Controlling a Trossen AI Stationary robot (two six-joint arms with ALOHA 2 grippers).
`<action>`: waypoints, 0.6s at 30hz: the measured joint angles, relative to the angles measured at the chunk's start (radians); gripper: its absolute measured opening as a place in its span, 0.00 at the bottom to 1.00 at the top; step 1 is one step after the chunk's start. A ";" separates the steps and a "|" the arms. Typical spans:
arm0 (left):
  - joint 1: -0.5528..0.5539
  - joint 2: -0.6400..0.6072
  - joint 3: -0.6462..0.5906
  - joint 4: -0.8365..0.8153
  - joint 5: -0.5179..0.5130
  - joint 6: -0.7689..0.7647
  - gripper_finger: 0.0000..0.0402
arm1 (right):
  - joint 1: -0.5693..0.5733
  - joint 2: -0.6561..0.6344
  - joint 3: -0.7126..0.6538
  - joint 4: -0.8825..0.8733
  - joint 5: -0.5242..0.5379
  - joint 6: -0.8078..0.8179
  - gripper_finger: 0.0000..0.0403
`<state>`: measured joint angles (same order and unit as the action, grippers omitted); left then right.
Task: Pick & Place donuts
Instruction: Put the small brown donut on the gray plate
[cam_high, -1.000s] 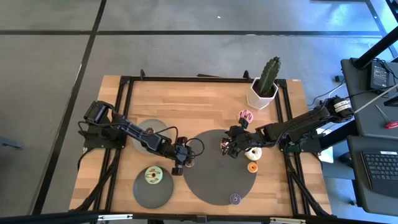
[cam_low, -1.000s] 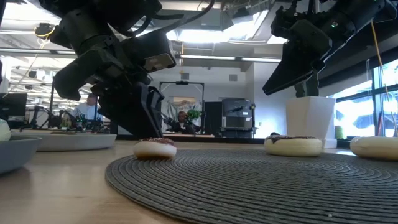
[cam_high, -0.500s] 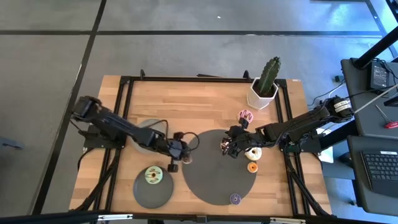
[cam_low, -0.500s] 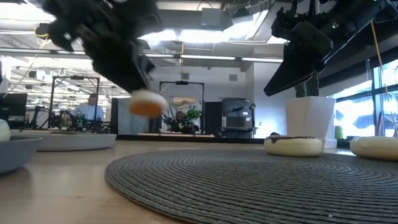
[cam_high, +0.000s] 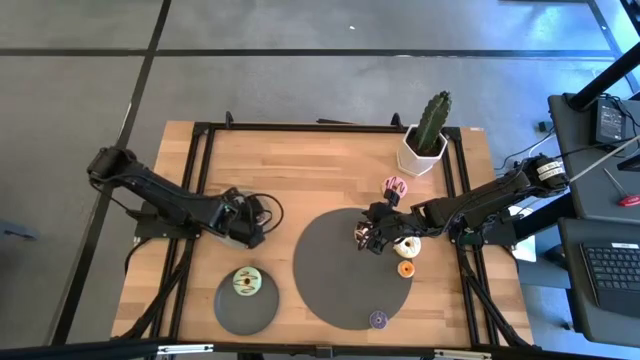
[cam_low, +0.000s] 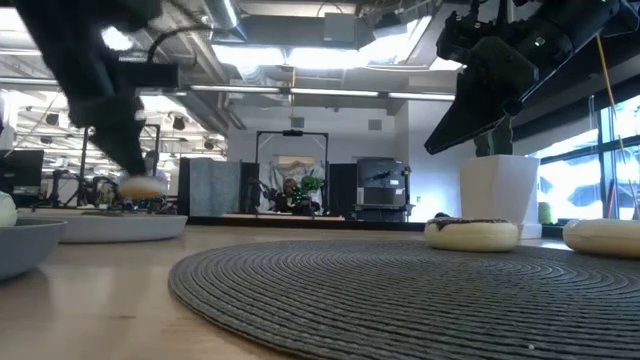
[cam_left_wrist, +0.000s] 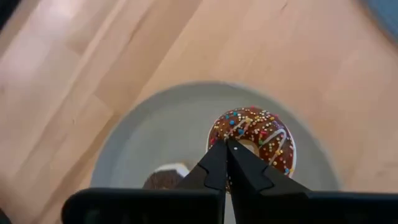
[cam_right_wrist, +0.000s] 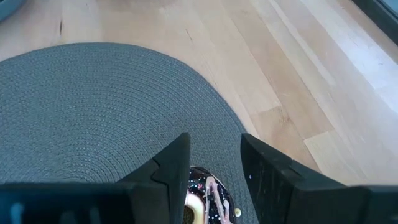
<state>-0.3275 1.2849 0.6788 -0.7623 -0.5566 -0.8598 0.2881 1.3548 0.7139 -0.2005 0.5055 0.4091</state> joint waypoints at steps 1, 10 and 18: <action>0.000 0.005 -0.016 0.006 0.003 -0.009 0.01 | -0.001 0.000 0.000 0.000 0.000 0.000 0.36; -0.006 0.013 -0.076 0.046 -0.019 -0.046 0.01 | -0.003 0.000 0.000 0.001 0.001 0.000 0.36; -0.004 0.013 -0.100 0.056 -0.036 -0.043 0.01 | -0.003 0.000 0.000 0.002 0.000 0.000 0.36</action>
<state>-0.3313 1.2984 0.5790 -0.7063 -0.5923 -0.9031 0.2852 1.3548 0.7139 -0.1989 0.5057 0.4095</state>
